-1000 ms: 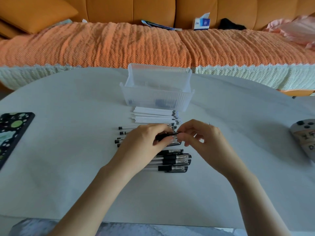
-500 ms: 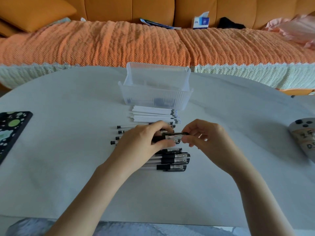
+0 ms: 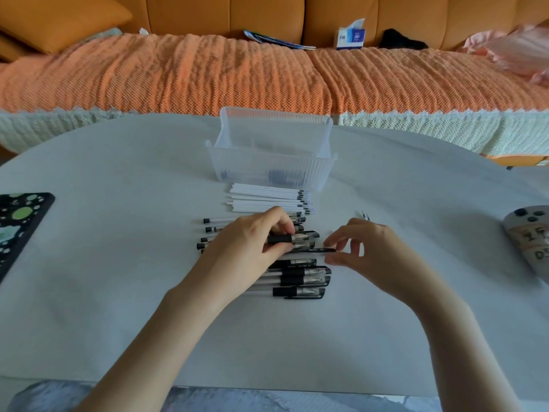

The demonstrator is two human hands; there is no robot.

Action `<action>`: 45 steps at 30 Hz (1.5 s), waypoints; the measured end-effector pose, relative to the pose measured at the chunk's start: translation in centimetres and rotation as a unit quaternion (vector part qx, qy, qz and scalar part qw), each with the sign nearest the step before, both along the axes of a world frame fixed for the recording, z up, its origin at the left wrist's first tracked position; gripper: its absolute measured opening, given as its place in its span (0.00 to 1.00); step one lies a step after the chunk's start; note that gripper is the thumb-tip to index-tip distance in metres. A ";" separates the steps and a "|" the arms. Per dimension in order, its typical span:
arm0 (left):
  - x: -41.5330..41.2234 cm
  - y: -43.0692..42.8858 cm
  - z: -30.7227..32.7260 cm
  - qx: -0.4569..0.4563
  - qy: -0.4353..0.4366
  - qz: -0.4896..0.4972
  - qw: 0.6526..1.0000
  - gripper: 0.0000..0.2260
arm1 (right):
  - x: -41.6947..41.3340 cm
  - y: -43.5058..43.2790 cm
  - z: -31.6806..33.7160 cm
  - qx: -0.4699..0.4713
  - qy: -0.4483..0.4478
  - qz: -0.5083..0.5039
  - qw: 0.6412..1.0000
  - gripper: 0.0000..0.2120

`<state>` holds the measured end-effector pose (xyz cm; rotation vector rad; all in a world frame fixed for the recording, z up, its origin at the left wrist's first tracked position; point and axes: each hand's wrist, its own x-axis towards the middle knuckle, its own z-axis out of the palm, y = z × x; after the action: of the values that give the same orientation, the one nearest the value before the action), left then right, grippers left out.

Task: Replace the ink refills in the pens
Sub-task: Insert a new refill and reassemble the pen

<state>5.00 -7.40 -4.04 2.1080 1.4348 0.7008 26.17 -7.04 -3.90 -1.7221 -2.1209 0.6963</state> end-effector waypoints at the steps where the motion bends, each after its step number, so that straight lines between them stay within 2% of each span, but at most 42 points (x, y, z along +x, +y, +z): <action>1: 0.0 0.0 0.0 0.004 0.000 0.000 1.000 0.07 | 0.0 0.1 0.1 0.012 0.021 -0.007 1.000 0.06; 4: 0.0 0.0 0.0 0.015 -0.005 -0.003 1.000 0.07 | -0.5 0.0 0.8 0.037 0.122 -0.010 0.992 0.06; 6: 0.1 -0.1 0.1 0.024 -0.007 -0.008 1.000 0.06 | -1.3 -0.4 1.2 0.034 0.160 0.000 0.987 0.07; 9: 0.3 -0.2 0.1 0.027 -0.010 -0.017 0.999 0.07 | -2.4 -0.7 1.2 0.019 0.151 0.014 0.988 0.03; 11: 0.3 -0.1 0.1 0.021 -0.012 -0.017 1.000 0.07 | -2.8 -0.7 1.2 0.024 0.150 0.016 0.988 0.06; 17: 0.3 0.0 0.6 -0.032 -0.049 -0.033 0.998 0.06 | -2.4 -0.3 0.8 0.057 0.183 -0.002 0.982 0.03; 24: -0.1 0.1 0.6 0.017 -0.037 -0.022 0.999 0.14 | -2.1 -0.3 1.1 0.052 0.208 -0.001 0.977 0.02; 27: -0.3 0.1 0.7 0.049 -0.030 -0.008 0.998 0.10 | -2.2 -0.4 1.2 0.054 0.209 0.007 0.976 0.03; 30: -0.5 0.2 0.7 0.028 -0.048 -0.008 0.998 0.04 | -2.1 -0.4 1.2 0.061 0.211 0.002 0.975 0.03; 36: -0.4 0.2 0.7 0.042 -0.025 -0.002 0.999 0.14 | -2.1 -0.4 1.3 0.061 0.207 0.001 0.976 0.04; 41: -0.3 0.1 1.1 0.008 -0.049 -0.017 0.999 0.05 | -1.8 -0.5 1.6 0.062 0.203 -0.007 0.977 0.06; 45: -0.3 0.2 1.0 0.018 -0.031 -0.016 0.999 0.12 | -1.8 -0.5 1.7 0.059 0.202 -0.008 0.978 0.05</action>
<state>4.68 -7.24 -3.09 2.1125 1.3612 0.7777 24.35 -7.51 -2.21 -1.3936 -1.8273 0.8175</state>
